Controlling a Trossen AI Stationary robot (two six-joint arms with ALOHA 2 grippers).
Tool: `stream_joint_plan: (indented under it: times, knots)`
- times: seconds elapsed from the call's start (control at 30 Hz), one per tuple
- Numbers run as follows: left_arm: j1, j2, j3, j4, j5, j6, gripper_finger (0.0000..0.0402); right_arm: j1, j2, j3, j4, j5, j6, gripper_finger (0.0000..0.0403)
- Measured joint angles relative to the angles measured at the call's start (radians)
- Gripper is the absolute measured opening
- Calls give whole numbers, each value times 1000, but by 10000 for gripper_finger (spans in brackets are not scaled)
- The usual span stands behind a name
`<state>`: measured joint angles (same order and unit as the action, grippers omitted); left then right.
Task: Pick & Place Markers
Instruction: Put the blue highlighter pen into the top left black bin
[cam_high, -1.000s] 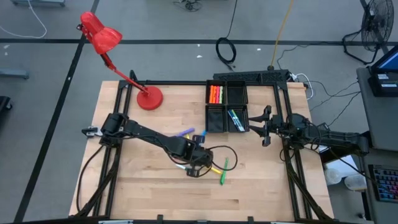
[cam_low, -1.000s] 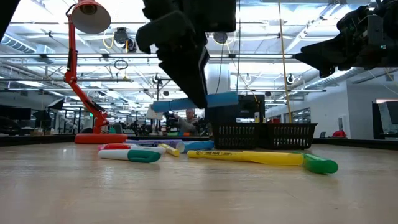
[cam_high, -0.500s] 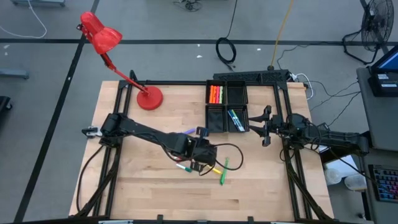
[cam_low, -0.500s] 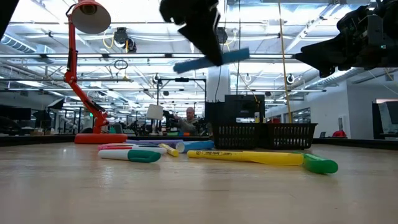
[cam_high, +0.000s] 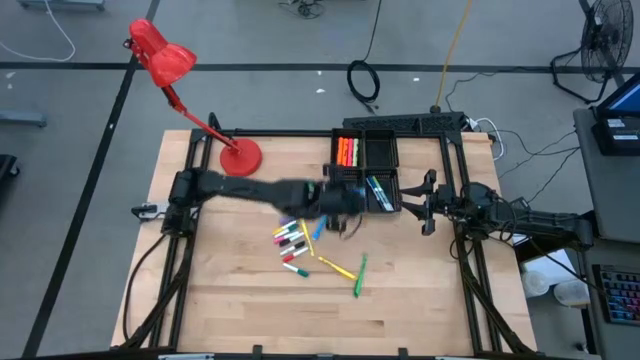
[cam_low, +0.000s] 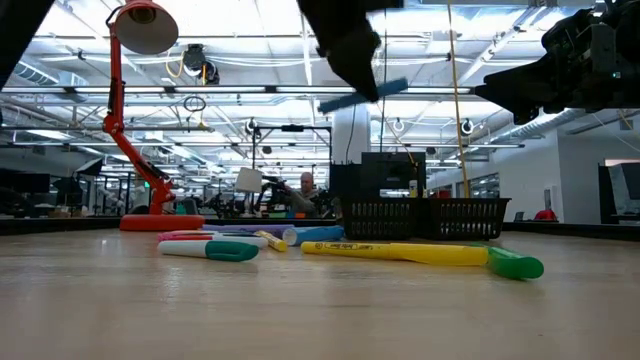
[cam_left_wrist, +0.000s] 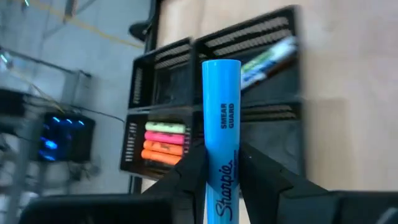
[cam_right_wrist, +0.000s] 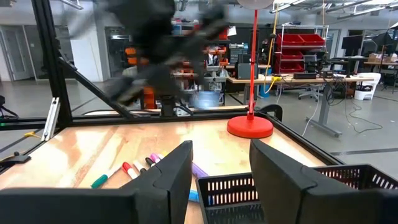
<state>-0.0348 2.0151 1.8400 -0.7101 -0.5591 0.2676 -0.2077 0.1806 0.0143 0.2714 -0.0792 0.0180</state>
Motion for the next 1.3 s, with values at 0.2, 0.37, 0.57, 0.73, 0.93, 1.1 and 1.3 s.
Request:
stream_joint_plan:
  times: [0.2, 0.37, 0.57, 0.73, 0.93, 1.1, 1.3]
  knots:
    - [202, 0, 0, 151, 205, -53, 74, 0, 0, 0, 0, 0, 0, 146]
    - [358, 0, 0, 294, 316, -209, 97, 0, 0, 0, 0, 0, 0, 146]
    - [506, 0, 0, 353, 401, -584, 78, 0, 0, 0, 0, 0, 0, 146]
    - [555, 0, -34, 349, 419, -787, 74, 0, 0, 0, 0, 0, 0, 146]
    - [537, 1, -130, 493, 420, -827, 98, 0, 0, 0, 0, 0, 0, 146]
    - [502, 1, -194, 616, 421, -781, 80, 0, 0, 0, 0, 0, 0, 146]
    - [477, 1, -224, 616, 394, -706, 81, 0, 0, 0, 0, 0, 0, 146]
